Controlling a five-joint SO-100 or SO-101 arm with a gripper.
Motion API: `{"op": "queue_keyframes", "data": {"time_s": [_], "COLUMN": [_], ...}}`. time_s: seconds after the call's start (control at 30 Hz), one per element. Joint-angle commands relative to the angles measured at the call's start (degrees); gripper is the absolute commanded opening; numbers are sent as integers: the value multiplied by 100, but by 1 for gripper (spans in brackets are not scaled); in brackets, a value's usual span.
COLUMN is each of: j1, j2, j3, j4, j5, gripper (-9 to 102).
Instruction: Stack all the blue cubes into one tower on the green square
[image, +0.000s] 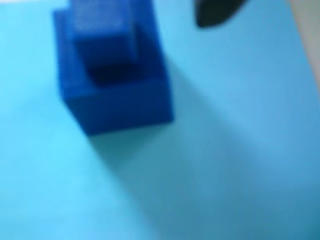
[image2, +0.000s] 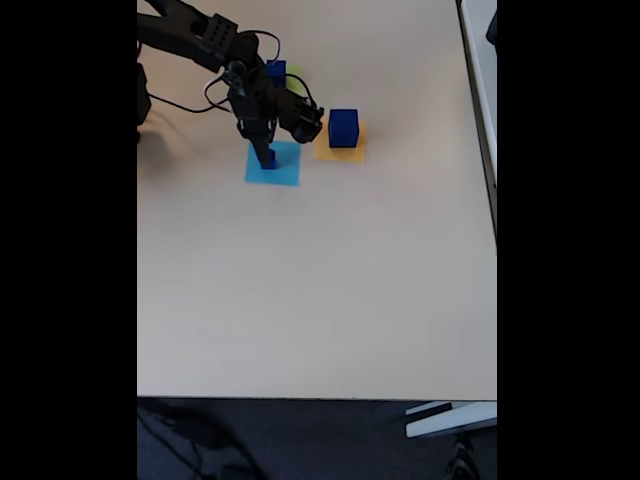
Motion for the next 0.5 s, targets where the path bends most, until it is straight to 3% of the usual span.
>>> {"op": "queue_keyframes", "data": {"time_s": [0.0, 0.47], "j1": [79, 132], "j2": [9, 9], "j3": [-18, -18], "j4": [-105, -132], "j5": [-70, -141], "gripper": [22, 14]}}
